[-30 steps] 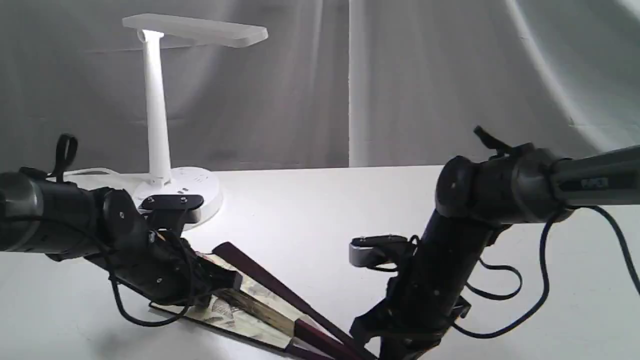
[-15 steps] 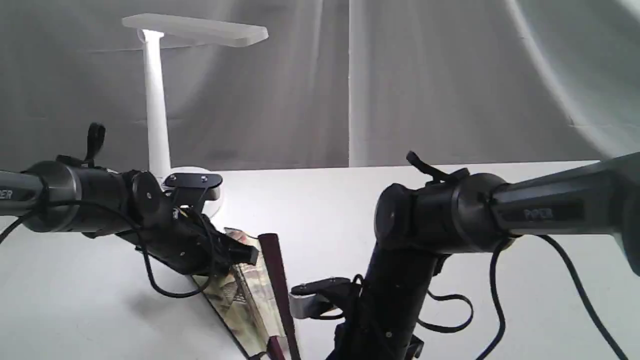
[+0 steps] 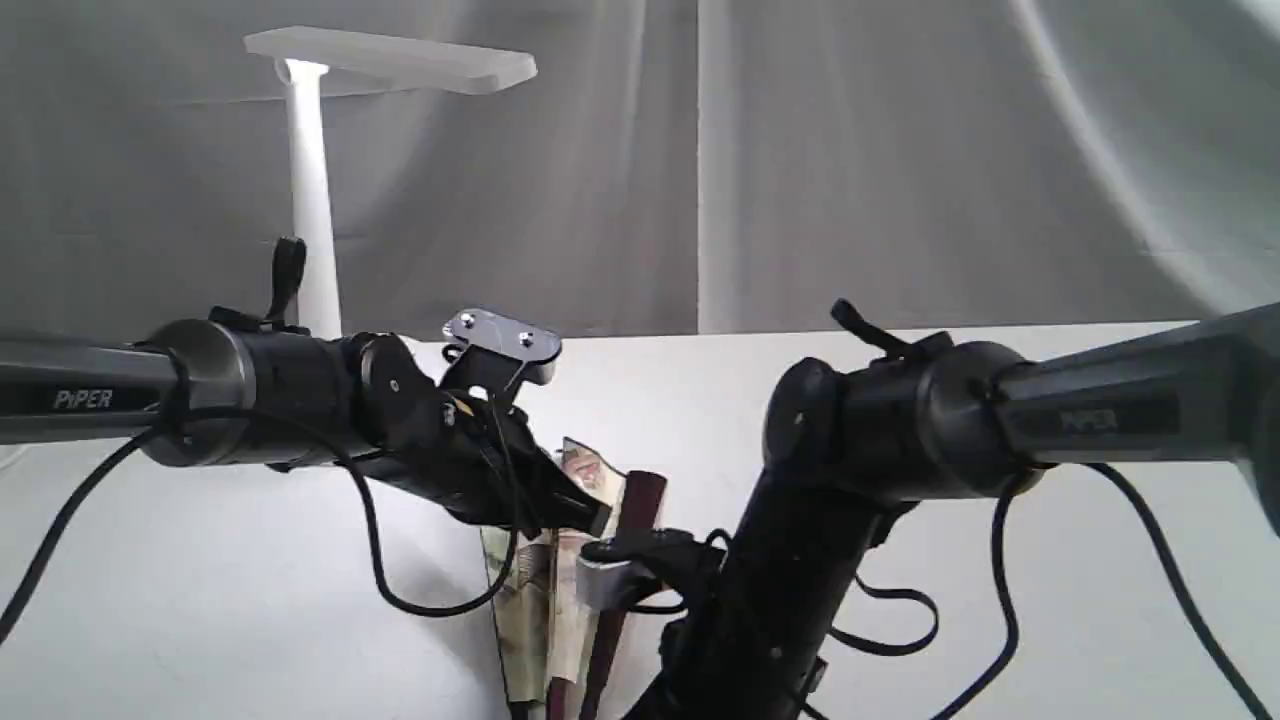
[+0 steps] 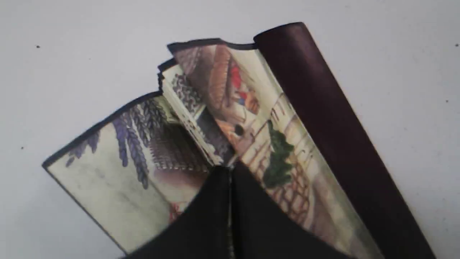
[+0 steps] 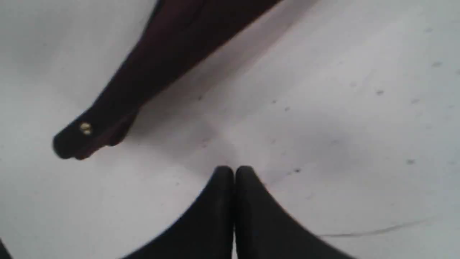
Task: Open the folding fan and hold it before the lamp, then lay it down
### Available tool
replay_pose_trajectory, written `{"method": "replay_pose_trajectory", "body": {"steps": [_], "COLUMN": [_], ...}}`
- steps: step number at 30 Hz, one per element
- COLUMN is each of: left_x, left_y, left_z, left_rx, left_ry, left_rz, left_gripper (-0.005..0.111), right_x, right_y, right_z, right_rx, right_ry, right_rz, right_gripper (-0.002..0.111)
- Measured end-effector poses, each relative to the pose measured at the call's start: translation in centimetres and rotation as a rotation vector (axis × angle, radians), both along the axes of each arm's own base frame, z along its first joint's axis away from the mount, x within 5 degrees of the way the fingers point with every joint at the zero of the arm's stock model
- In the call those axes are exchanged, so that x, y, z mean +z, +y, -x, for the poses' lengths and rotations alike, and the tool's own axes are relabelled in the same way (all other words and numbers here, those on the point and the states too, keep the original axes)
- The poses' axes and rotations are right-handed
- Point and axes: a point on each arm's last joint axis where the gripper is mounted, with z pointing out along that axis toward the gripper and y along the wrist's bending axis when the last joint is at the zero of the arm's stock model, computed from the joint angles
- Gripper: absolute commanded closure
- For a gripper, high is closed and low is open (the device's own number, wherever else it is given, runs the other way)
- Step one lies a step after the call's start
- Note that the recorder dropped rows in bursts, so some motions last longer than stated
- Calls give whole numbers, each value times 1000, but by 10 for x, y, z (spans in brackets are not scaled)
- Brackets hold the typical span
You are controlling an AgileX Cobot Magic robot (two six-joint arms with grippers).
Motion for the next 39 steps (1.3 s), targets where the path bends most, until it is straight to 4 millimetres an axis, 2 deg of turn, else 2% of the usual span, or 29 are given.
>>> {"method": "replay_pose_trajectory", "body": {"steps": [5,9,13,17,23,31,39], "left_x": [26,60,88,98,86,29,10], "left_y": [1,3,5,6,3,-20,-22], "left_z": [4,10,20,26,26,22,17], "left_rx": [-45,-74,-99,-117,-102,-148,-133], "left_ry": [-27,-65,-68,-47,8,50,36], "left_rz": [-15,-11,0,1,30,10,-3], "left_gripper": [107,107,107,107,107,107,107], "right_x": [1,4,10,17,19,18,15], "right_y": [-24,-40,-44,-42,-40,-41,-43], "right_z": [-19,-31,-39,-45,-47,-51,-53], "right_rx": [-111,-188,-234,-273,-302,-330,-332], "right_ry": [-1,4,-2,-8,-14,-41,-69], "right_rz": [-27,-94,-223,-337,-371,-362,-323], "right_gripper": [108,108,108,108,108,108,108]}}
